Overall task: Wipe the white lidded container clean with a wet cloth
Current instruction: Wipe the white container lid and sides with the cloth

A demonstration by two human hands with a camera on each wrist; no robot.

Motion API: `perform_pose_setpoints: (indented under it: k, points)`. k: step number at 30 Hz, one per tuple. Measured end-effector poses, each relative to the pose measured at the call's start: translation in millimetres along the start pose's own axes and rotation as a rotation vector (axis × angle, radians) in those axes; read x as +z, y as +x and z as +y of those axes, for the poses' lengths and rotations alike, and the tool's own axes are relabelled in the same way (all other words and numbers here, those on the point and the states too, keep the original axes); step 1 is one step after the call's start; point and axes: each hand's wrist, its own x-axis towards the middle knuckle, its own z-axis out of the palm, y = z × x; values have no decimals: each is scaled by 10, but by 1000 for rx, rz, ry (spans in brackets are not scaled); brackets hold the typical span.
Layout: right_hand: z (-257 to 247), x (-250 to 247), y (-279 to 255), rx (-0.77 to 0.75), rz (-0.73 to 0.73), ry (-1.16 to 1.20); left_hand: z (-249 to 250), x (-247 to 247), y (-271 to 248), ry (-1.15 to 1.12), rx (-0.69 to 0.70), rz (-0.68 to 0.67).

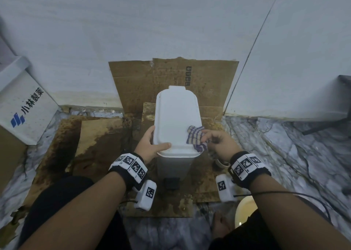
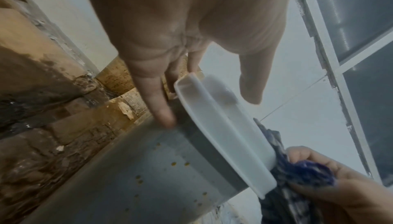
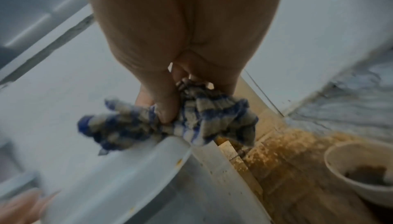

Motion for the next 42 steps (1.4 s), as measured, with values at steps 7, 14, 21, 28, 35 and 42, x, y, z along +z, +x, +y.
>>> perform_pose_setpoints:
  k: [7,14,21,28,35,42]
  points:
    - [44,169,87,40,182,185,137,244,129,777,135,201]
    - [-55,405,123,63,234,56,268,534,324,1149,166,155]
    - [5,538,41,-73,345,-125,143,369,310,1223,197,244]
    - [-181,617,286,-108,203,-180,101,1,320,1159,151,237]
    - [-476,676,846,-104,136,-268,47,-326,343,1041,104,171]
    - [-843,734,1567,-95,69,-423,15,-595,308,961,108,146]
